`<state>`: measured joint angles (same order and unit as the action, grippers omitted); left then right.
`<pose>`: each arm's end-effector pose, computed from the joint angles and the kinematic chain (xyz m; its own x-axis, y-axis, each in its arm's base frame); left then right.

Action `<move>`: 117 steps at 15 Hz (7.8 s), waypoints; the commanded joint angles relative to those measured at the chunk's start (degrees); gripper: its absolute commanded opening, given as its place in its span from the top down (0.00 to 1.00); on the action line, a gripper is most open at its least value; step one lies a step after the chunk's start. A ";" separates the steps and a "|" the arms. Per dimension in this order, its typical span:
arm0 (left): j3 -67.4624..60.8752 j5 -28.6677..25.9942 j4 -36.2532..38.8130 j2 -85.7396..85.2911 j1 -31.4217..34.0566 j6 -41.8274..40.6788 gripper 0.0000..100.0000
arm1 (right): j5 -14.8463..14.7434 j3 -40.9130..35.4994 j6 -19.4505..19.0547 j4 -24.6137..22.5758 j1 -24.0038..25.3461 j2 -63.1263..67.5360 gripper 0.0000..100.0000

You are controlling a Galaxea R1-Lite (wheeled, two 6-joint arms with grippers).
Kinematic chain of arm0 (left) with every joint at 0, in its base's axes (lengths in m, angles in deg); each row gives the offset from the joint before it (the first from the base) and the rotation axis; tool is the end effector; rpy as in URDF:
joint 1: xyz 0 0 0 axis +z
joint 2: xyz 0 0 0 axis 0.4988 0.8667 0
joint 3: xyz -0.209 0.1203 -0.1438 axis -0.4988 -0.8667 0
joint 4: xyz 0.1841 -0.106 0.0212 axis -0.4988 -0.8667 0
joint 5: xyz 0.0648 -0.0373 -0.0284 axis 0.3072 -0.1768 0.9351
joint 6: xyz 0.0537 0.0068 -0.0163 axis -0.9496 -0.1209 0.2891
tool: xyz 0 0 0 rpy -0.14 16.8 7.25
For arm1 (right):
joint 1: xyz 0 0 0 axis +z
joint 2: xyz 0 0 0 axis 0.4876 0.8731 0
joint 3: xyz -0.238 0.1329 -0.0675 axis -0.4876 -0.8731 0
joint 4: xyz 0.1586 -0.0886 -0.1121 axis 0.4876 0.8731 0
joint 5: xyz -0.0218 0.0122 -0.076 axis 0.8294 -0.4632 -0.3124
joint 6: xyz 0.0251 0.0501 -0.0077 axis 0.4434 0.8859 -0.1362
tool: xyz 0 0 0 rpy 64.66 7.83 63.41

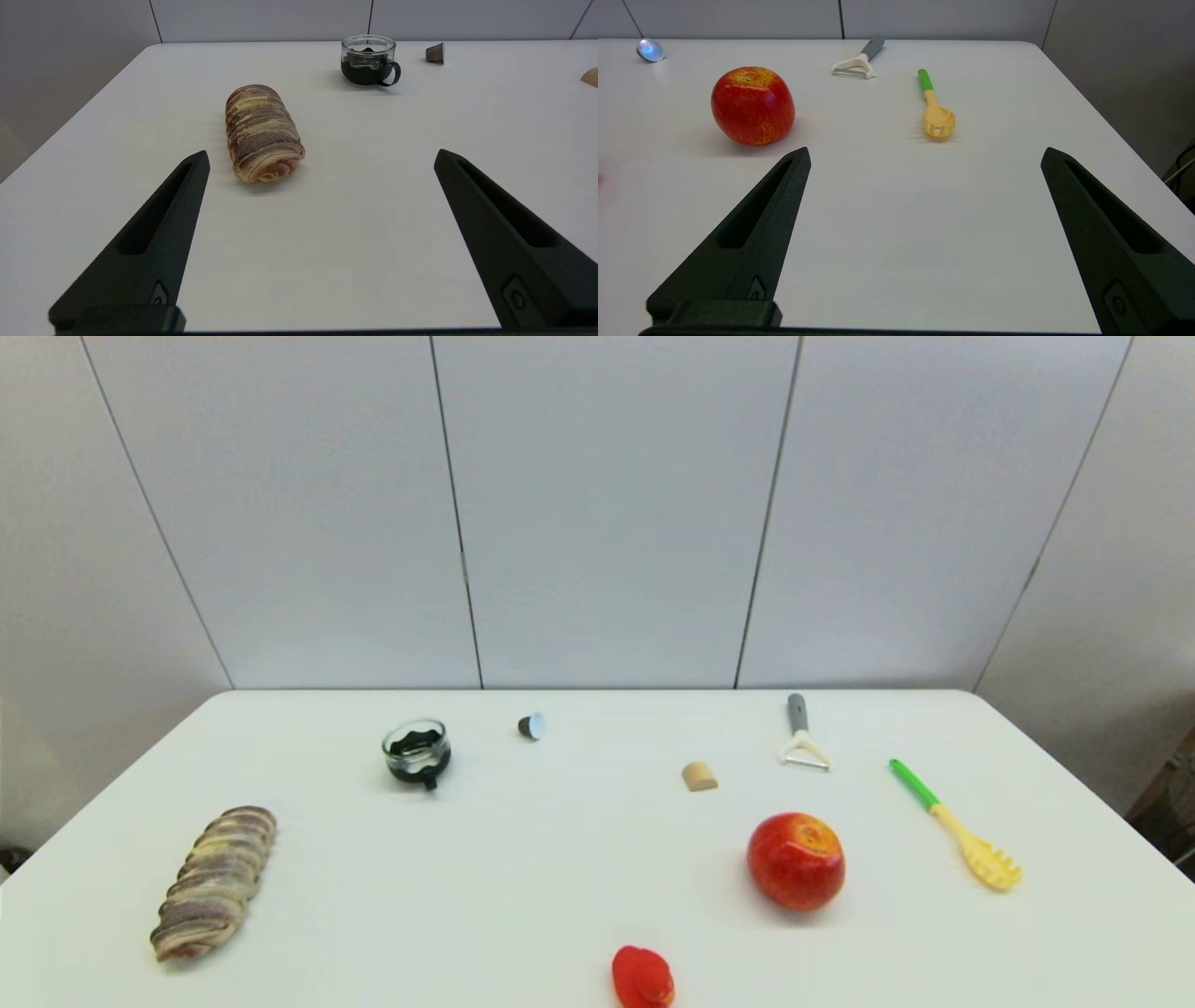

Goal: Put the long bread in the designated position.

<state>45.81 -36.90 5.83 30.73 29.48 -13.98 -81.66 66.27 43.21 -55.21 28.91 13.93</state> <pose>0.0553 -0.0020 0.0757 0.9994 -0.0350 0.0027 0.0349 0.9991 0.0258 0.0555 -0.0002 0.0739 0.9999 -0.0031 -0.0114 0.0030 1.0000 -0.0089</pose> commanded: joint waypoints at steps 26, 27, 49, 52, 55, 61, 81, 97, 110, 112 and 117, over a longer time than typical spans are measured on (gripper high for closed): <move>-0.09 -0.02 0.01 0.07 0.00 -0.02 0.00 | -0.01 0.00 -0.02 -0.01 0.00 0.06 0.00; -0.09 -0.02 0.01 0.07 0.00 -0.02 0.00 | -0.01 0.00 -0.02 -0.01 0.00 -0.02 0.00; 1.23 -0.02 0.45 0.07 0.09 -3.18 0.00 | 0.08 0.00 -0.02 -0.01 0.00 -0.02 0.00; 10.02 -0.20 0.63 9.65 0.00 -3.01 0.00 | -0.01 0.00 -0.02 -0.01 0.00 -0.02 0.00; 20.21 -0.20 0.45 24.07 0.09 -2.04 0.00 | -0.01 0.00 -0.02 -0.01 0.00 -0.02 0.00; 34.19 0.07 0.72 52.28 -0.97 -2.04 0.00 | -0.01 0.00 -0.02 -0.01 0.00 -0.02 0.00; 56.87 11.84 -16.07 99.39 5.36 -1.86 0.00 | -0.01 0.00 -0.02 -0.01 0.00 -0.02 0.00; 58.54 7.89 -27.67 102.91 5.36 -0.90 1.00 | -0.01 0.00 -0.02 -0.01 0.00 -0.02 0.00; 90.09 8.15 -26.70 108.44 0.09 -0.72 1.00 | -0.01 0.00 -0.02 -0.01 0.00 -0.02 0.00; 96.42 8.06 -25.56 112.57 -2.99 -0.63 1.00 | -0.01 0.00 -0.02 -0.01 0.00 0.06 0.00; 111.18 8.06 -16.07 125.41 -10.11 -0.63 1.00 | -0.01 0.00 -0.02 -0.01 0.00 -0.02 0.00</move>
<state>149.86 -28.87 -14.95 147.53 23.15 -14.56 -81.68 66.27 43.21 -55.24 28.91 13.90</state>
